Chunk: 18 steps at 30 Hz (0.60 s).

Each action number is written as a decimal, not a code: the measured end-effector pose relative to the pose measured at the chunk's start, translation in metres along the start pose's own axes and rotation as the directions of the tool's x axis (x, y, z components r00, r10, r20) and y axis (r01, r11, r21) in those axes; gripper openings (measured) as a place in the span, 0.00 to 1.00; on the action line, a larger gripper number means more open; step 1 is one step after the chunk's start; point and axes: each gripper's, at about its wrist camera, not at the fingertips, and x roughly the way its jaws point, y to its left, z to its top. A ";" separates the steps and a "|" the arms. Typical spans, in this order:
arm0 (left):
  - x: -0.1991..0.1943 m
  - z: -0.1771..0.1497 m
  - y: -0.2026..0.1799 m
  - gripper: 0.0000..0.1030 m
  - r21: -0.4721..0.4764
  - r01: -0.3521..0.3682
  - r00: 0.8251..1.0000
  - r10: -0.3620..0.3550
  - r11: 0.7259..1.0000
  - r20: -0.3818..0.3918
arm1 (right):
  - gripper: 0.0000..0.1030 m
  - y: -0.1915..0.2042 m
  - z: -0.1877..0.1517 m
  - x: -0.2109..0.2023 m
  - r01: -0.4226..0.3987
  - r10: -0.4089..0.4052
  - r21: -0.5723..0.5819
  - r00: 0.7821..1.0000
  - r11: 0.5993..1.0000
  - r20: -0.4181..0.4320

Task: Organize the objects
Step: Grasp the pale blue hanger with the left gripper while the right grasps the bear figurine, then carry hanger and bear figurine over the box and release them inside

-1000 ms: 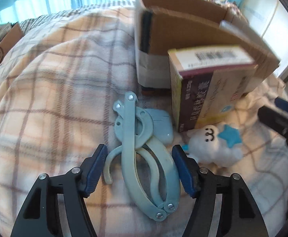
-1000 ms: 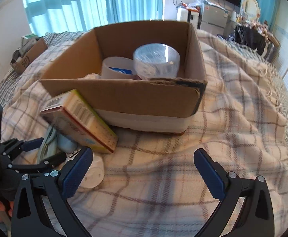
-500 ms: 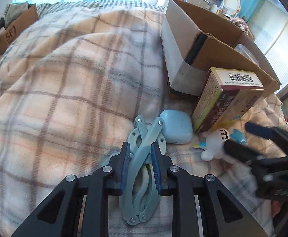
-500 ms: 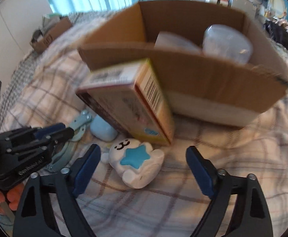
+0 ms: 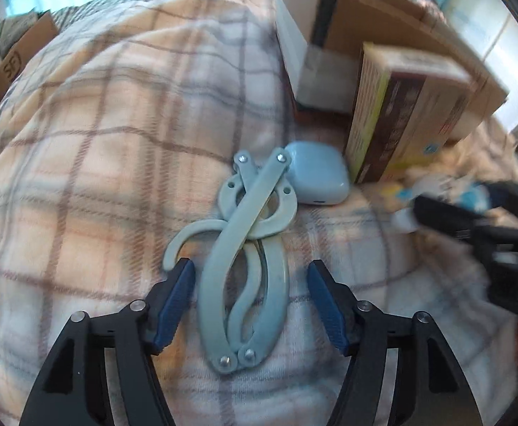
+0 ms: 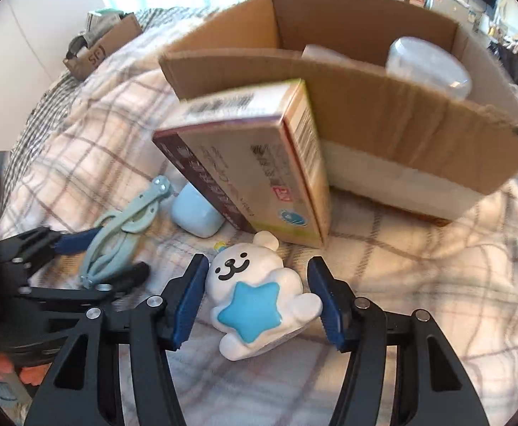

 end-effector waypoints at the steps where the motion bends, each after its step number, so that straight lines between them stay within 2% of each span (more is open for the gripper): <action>1: 0.003 0.000 -0.002 0.66 0.007 -0.012 1.000 0.012 1.000 -0.006 | 0.56 0.000 -0.001 -0.005 0.007 -0.007 0.003 1.000 1.000 0.013; 2: 0.003 0.000 -0.003 0.65 0.008 -0.018 1.000 0.018 1.000 -0.003 | 0.56 -0.001 -0.003 -0.010 0.011 -0.012 0.008 1.000 1.000 0.027; 3: 0.001 -0.001 -0.005 0.57 0.010 -0.024 1.000 0.024 1.000 0.003 | 0.56 -0.002 -0.004 -0.016 0.009 -0.009 0.015 0.999 1.000 0.040; 4: -0.003 -0.004 -0.007 0.42 0.013 -0.029 0.999 0.029 0.999 0.014 | 0.56 -0.003 -0.006 -0.019 0.002 -0.003 0.020 0.999 1.000 0.051; 7: -0.015 -0.013 -0.016 0.42 0.014 -0.032 0.999 0.031 0.999 0.029 | 0.56 -0.010 -0.008 -0.032 -0.010 0.006 0.051 0.997 0.999 0.079; 11: -0.032 -0.024 -0.010 0.42 -0.067 0.031 0.999 -0.029 0.997 0.042 | 0.56 -0.014 -0.019 -0.049 -0.021 0.012 0.081 0.993 0.996 0.116; 14: -0.048 -0.031 -0.005 0.42 -0.111 0.051 0.997 -0.044 0.992 0.066 | 0.56 -0.019 -0.028 -0.067 -0.027 0.012 0.096 0.988 0.995 0.157; 18: -0.075 -0.030 -0.006 0.41 -0.114 0.073 0.992 -0.061 0.991 0.108 | 0.56 -0.024 -0.039 -0.098 -0.021 -0.002 0.103 0.977 0.994 0.215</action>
